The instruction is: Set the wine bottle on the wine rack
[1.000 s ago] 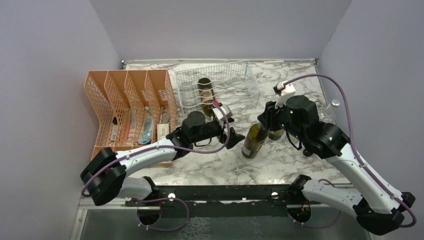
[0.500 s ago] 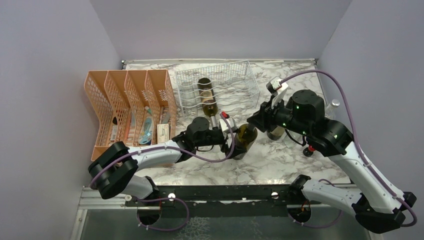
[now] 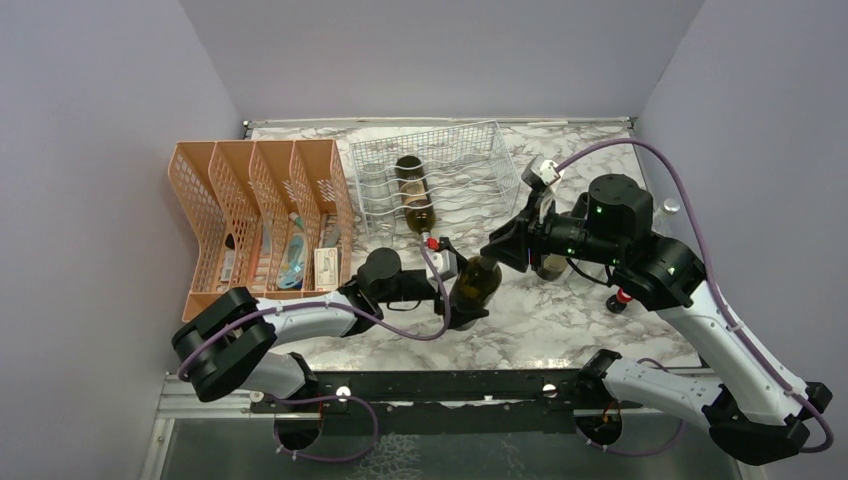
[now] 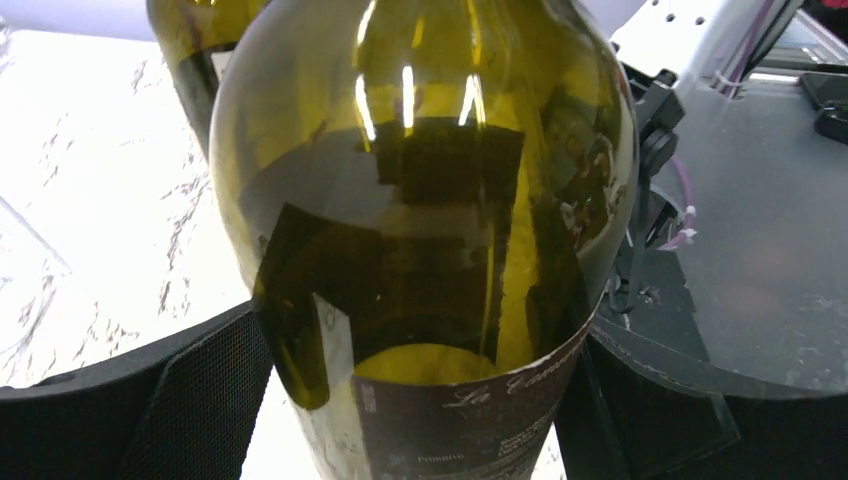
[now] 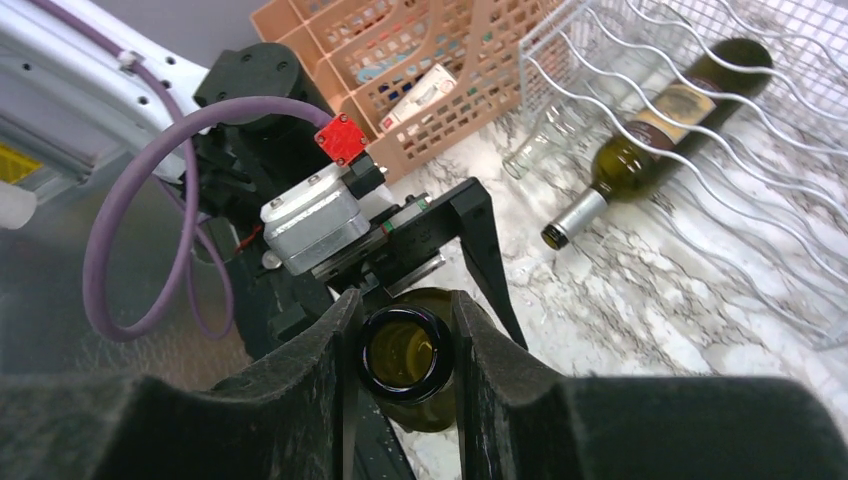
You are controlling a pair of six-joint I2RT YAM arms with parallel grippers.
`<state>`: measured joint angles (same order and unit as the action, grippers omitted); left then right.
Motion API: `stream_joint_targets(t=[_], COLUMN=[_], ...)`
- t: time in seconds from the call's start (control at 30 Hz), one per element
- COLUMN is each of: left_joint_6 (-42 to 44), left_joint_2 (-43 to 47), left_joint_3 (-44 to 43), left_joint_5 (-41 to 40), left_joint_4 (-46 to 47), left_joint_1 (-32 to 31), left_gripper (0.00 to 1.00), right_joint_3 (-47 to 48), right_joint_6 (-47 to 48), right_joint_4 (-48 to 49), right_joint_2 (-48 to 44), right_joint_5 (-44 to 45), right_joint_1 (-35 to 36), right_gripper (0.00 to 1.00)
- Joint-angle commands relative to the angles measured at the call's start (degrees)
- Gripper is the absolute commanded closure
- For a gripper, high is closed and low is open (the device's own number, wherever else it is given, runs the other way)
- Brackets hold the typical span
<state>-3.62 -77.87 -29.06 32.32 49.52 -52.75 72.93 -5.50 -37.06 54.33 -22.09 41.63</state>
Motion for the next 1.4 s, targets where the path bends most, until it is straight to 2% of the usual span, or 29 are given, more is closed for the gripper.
stream_joint_targets(t=[0.0, 0.1, 0.13, 0.2, 0.23, 0.27, 0.3, 0.37, 0.43, 0.53, 1.03, 1.2, 1.37], left_joint_6=[0.73, 1.69, 2.11, 3.08, 3.92, 5.33, 6.47, 8.70, 12.24, 20.24, 75.43, 88.26, 96.34], left_joint_2=[1.48, 2.05, 2.36, 3.16, 3.59, 3.86, 4.44, 5.24, 6.10, 7.11, 4.74, 3.16, 1.74], left_joint_3=[0.76, 0.69, 0.68, 0.67, 0.57, 0.44, 0.53, 0.59, 0.68, 0.46, -11.93, -15.43, -18.00], left_joint_5=[4.04, 3.68, 2.87, 0.78, 0.29, 0.17, -0.92, -3.03, -5.56, -8.02, -15.45, -14.70, -12.79], left_joint_4=[6.28, 6.64, 6.74, 6.76, 6.74, 6.74, 6.75, 6.73, 6.54, 5.36, -3.62, -3.88, -4.47], left_joint_1=[0.01, -0.01, 0.01, 0.02, 0.02, -0.02, 0.01, -0.03, 0.02, 0.01, -0.13, -0.22, -0.50], left_gripper=[0.04, 0.24, 0.38, 0.57, 0.71, 0.94, 1.00, 1.00, 1.00, 1.00, 1.00, 1.00, 1.00], right_joint_3=[3.09, 3.15, 3.23, 3.53, 3.77, 3.86, 3.84, 3.67, 3.47, 3.66, 6.98, 5.49, 4.30], right_joint_6=[-1.21, -1.18, -1.14, -1.32, -1.65, -1.71, -1.67, -1.31, -1.20, -1.74, -5.62, -6.40, -7.62], right_joint_4=[7.89, 8.00, 7.78, 6.94, 6.43, 5.50, 5.01, 4.00, 2.93, 1.35, -13.24, -15.64, -16.90], right_joint_2=[-1.23, -1.35, -1.37, -1.41, -1.47, -1.50, -1.67, -2.26, -3.16, -4.71, -4.66, -3.99, -2.61], right_joint_5=[-9.24, -10.13, -10.12, -9.74, -9.47, -9.20, -9.03, -8.69, -6.88, -2.01, 13.83, 15.24, 14.43], right_joint_1=[0.16, 0.21, 0.21, 0.17, 0.16, 0.20, 0.21, 0.17, 0.20, 0.21, 0.20, 0.20, 0.21], right_gripper=[0.99, 0.99, 0.99, 0.99, 0.95, 0.83, 0.73, 0.59, 0.40, 0.28, 0.26, 0.26, 0.26])
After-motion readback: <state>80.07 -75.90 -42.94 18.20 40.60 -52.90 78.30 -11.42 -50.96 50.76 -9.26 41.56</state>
